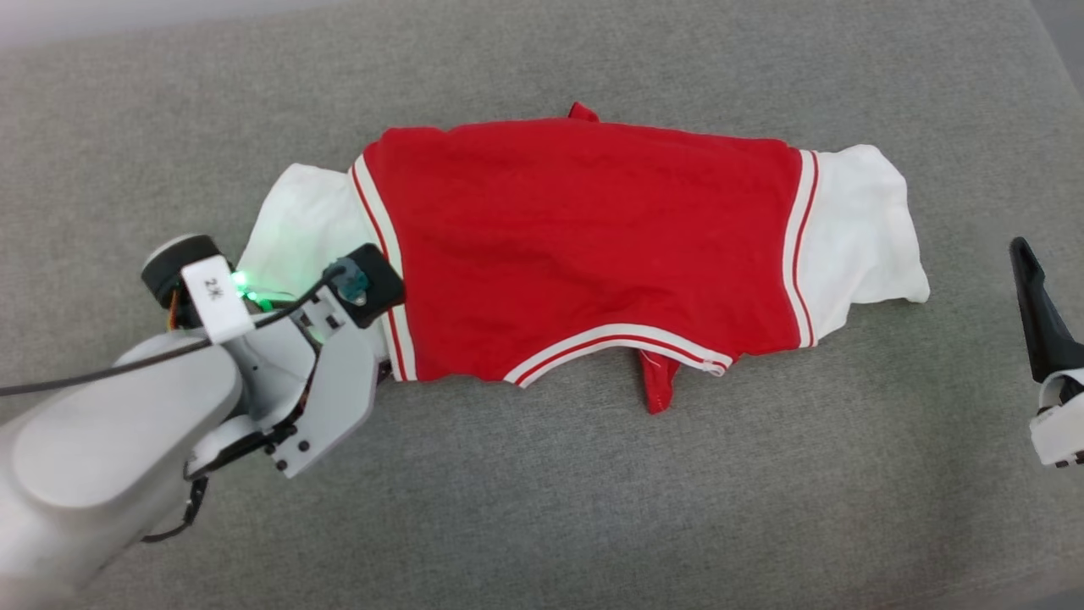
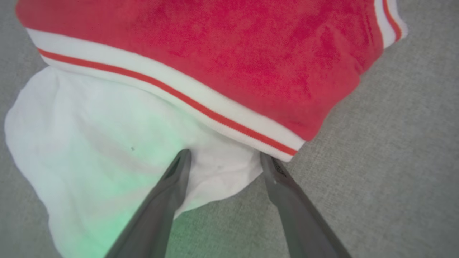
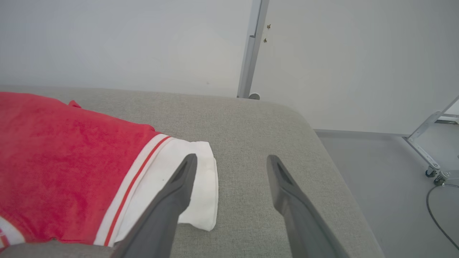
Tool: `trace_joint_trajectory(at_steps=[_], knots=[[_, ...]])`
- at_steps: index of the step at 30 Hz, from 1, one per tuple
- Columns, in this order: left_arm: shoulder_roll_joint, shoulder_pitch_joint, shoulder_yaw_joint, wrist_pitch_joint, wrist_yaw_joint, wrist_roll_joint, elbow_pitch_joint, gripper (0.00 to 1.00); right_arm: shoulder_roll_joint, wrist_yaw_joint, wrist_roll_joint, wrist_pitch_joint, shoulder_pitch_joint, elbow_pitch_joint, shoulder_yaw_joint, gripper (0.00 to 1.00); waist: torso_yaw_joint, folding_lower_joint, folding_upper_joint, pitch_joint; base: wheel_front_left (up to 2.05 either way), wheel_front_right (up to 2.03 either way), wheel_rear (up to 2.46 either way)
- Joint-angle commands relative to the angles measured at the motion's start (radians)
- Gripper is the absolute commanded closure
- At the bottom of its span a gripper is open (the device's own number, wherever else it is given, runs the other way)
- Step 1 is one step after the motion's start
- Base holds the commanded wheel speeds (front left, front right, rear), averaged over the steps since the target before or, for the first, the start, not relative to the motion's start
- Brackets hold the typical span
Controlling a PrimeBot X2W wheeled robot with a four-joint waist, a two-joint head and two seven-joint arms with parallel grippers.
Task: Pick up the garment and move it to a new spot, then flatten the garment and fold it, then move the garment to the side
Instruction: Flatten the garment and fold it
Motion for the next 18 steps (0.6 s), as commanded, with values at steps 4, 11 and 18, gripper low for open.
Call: trace_joint_trajectory(at_steps=[4, 11, 18], knots=[[-0.014, 0.05, -0.026, 0.048, 0.0, 0.011, 0.004, 0.88, -0.013, -0.002, 0.009, 0.008, -0.033, 0.0, 0.033, 0.0, 0.02, 0.0, 0.0, 0.012, 0.0, 0.0, 0.0], [-0.046, 0.024, -0.027, 0.033, 0.001, 0.001, 0.029, 1.0, -0.117, -0.002, 0.038, 0.129, -0.095, 0.014, 0.21, 0.0, 0.041, 0.0, 0.0, 0.034, 0.0, 0.0, 0.0], [-0.086, -0.015, -0.025, 0.001, 0.003, 0.02, 0.048, 1.0, -0.296, -0.002, 0.135, 0.356, -0.214, 0.037, 0.465, 0.0, 0.073, 0.0, 0.0, 0.065, 0.0, 0.0, 0.0]])
